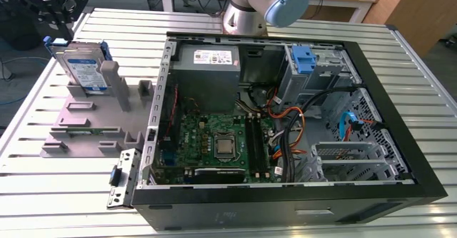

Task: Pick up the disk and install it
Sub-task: 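Pick up the disk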

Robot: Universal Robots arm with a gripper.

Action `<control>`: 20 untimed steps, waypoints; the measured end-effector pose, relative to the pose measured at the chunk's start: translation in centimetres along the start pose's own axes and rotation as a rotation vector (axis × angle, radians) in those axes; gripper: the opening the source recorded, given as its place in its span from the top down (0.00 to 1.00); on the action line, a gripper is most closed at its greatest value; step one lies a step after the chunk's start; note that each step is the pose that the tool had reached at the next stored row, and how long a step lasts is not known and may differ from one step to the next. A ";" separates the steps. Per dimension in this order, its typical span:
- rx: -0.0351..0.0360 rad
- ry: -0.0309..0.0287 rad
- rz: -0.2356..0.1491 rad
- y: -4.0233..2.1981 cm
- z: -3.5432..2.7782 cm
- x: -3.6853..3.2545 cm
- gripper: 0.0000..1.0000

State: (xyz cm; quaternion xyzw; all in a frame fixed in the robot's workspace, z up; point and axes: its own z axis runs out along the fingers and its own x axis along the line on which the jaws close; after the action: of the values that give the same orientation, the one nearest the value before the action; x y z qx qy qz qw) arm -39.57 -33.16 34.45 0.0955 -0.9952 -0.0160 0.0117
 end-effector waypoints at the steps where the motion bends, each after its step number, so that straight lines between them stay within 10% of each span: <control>1: 0.0000 0.0000 -0.002 0.00 0.00 0.00 0.89; 20: 0.0005 0.0009 -0.026 0.00 0.00 0.00 0.89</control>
State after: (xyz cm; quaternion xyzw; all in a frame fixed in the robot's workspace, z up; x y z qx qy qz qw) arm -39.57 -33.16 34.45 0.1085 -0.9939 -0.0159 0.0119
